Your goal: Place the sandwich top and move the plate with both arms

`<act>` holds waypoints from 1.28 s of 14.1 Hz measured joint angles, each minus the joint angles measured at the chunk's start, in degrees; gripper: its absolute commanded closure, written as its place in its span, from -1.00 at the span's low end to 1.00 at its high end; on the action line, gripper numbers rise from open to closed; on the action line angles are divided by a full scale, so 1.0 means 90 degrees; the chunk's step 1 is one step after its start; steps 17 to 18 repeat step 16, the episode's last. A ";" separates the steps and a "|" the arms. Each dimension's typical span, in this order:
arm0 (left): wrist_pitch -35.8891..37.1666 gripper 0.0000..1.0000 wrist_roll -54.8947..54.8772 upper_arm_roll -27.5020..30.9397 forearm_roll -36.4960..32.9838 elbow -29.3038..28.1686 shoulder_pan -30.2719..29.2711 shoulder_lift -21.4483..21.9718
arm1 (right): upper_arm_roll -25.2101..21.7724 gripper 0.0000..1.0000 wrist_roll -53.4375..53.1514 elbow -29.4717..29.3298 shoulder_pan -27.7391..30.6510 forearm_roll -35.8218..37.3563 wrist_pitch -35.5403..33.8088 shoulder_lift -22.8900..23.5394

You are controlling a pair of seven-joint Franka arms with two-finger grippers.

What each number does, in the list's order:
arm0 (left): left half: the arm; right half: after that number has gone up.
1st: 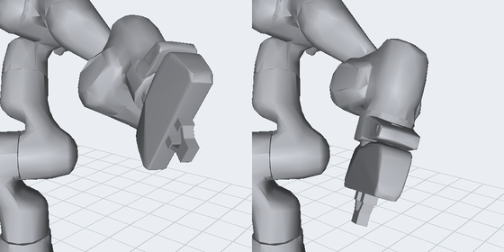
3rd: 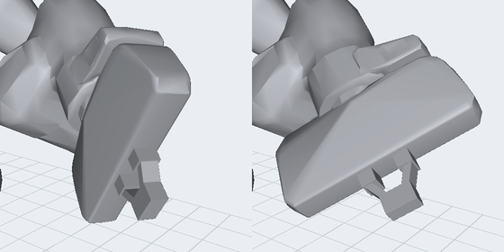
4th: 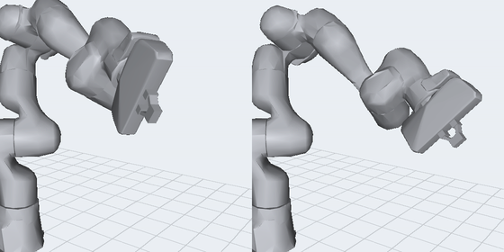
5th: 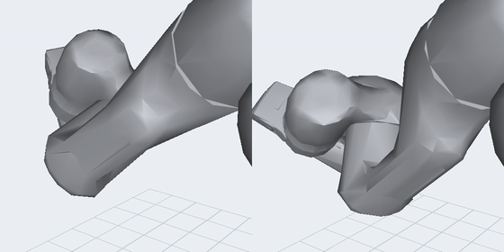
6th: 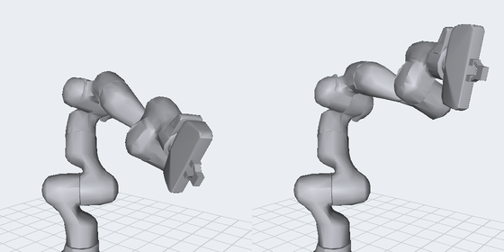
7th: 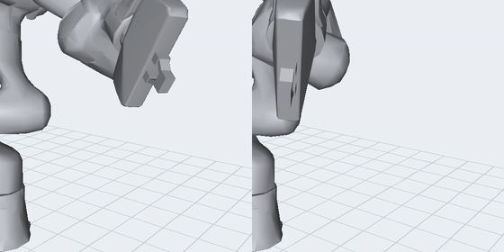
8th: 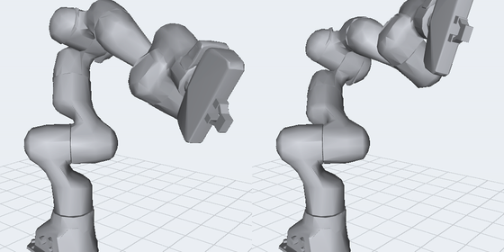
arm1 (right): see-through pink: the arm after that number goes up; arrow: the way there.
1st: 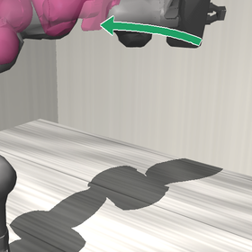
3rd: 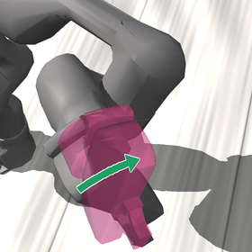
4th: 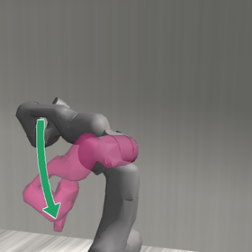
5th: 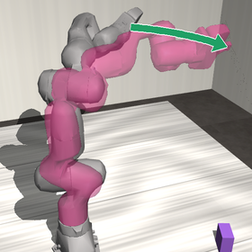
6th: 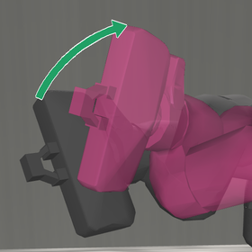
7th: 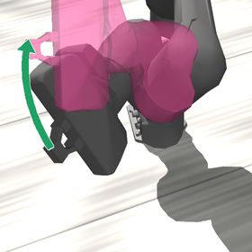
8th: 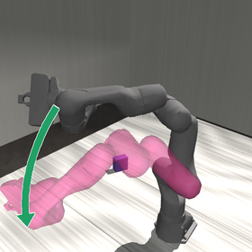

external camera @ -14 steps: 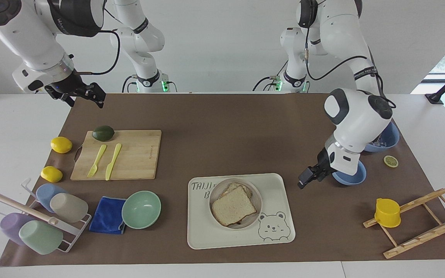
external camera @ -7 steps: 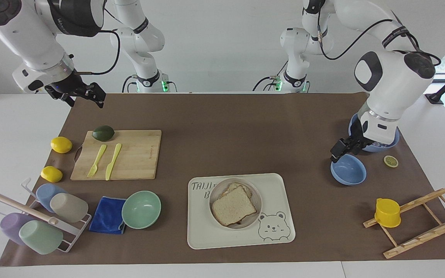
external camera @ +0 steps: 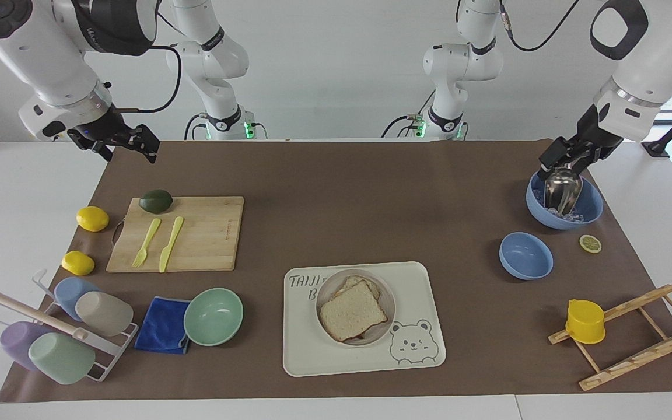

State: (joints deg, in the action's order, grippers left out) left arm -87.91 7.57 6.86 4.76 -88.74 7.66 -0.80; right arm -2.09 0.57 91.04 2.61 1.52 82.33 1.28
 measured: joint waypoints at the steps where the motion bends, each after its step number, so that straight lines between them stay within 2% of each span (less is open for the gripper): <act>1: 0.0225 -1.00 -0.0025 -0.0292 -0.0058 -0.0079 -0.0127 0.0116 | 0.0000 -1.00 0.0000 0.0000 0.0000 0.0000 0.0000 0.0000; 4: 0.0163 -1.00 -0.0047 -0.0667 -0.0202 -0.0378 -0.0178 0.0247 | 0.0000 -1.00 0.0000 0.0000 0.0000 0.0000 0.0000 0.0000; 8: -0.0108 -1.00 -0.0269 -0.0669 -0.0475 -0.0472 -0.0232 0.0234 | 0.0000 -1.00 0.0000 0.0000 0.0000 0.0000 0.0000 0.0000; 18: -0.0274 -1.00 -0.0488 -0.0674 -0.0504 -0.0485 -0.0244 0.0231 | 0.0000 -1.00 0.0000 0.0000 0.0000 0.0000 0.0000 0.0000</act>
